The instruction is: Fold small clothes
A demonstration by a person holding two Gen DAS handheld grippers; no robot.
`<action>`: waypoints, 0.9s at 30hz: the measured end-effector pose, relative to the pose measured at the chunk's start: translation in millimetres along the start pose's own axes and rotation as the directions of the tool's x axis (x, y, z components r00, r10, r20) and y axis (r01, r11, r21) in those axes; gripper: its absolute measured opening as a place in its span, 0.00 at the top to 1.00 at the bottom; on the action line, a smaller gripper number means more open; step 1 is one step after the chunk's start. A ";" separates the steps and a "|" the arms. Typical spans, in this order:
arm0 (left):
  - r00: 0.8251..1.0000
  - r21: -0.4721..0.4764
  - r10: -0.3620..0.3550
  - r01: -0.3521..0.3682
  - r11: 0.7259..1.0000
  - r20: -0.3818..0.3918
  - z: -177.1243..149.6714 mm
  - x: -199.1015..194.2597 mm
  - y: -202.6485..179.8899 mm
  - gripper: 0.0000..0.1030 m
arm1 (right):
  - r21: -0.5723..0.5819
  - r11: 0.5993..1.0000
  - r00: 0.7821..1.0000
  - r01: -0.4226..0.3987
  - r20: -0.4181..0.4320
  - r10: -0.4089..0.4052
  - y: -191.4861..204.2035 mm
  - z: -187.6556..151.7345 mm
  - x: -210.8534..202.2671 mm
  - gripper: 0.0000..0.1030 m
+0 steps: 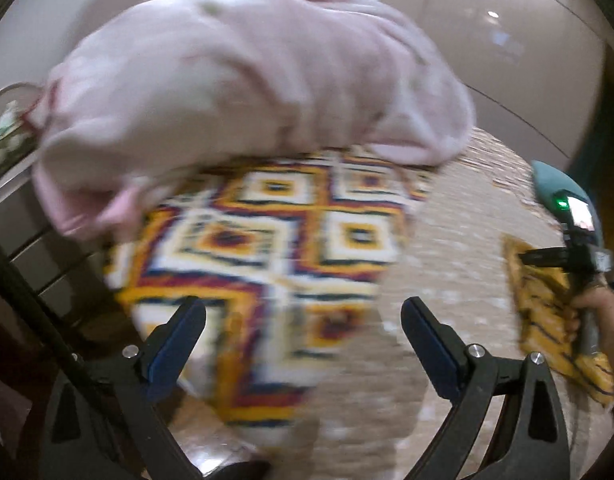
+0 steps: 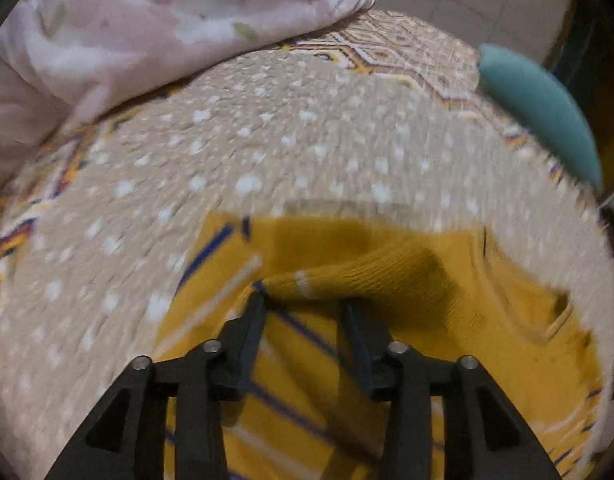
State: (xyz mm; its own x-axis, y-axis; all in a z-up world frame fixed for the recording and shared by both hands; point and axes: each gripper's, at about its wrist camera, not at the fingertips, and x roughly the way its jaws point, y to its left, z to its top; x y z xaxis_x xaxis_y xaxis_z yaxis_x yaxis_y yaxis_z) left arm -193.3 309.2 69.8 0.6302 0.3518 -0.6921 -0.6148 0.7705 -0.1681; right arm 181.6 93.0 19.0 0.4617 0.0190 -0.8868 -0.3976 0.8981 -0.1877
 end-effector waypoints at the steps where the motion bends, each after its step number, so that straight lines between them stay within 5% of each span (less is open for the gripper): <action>1: 1.000 -0.010 0.013 -0.013 1.000 -0.002 -0.8 1.1 8.6 0.05 | 0.002 1.000 1.000 0.010 -0.003 -0.010 0.1 2.3 -2.3 0.49; 4: 0.998 -0.034 0.053 -0.054 0.998 -0.023 -11.0 0.9 29.9 0.05 | 0.039 0.999 0.993 -0.034 0.116 0.029 -5.4 -0.9 -43.8 0.49; 6: 0.997 -0.022 0.077 -0.078 0.997 -0.028 -20.0 -2.2 36.9 0.05 | 0.045 0.990 0.972 -0.137 0.200 0.126 -2.9 -15.5 -78.7 0.49; 8: 0.995 0.002 0.092 -0.092 0.996 -0.030 -27.5 -5.9 39.4 0.05 | -0.017 0.965 0.946 -0.261 0.196 0.259 11.0 -38.8 -101.3 0.47; 12: 0.994 0.026 0.103 -0.102 0.994 -0.040 -37.7 -11.6 39.7 0.05 | -0.142 0.946 0.934 -0.290 0.172 0.312 32.9 -101.4 -127.4 0.47; 18: 0.991 0.040 0.124 -0.122 0.992 -0.048 -44.5 -19.8 36.0 0.05 | -0.043 0.971 0.948 -0.234 0.213 0.238 -40.3 -193.2 -150.3 0.45; 22: 0.994 0.078 0.101 -0.096 0.992 -0.052 -47.2 -25.7 15.3 0.05 | 0.108 0.988 0.974 -0.107 0.212 0.083 -129.6 -250.6 -160.7 0.37; 27: 0.998 0.152 0.031 -0.022 0.988 -0.059 -50.0 -36.9 -32.9 0.05 | 0.323 0.946 0.986 -0.002 0.159 -0.052 -228.8 -312.1 -161.9 0.33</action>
State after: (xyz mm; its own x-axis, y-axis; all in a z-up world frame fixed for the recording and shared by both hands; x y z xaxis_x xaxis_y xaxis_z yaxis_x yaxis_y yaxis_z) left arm -220.0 244.2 65.8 0.5818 0.3439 -0.7371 -0.5492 0.8345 -0.0441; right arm -49.6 -252.7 73.7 0.6023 0.0416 -0.7972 -0.1207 0.9919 -0.0395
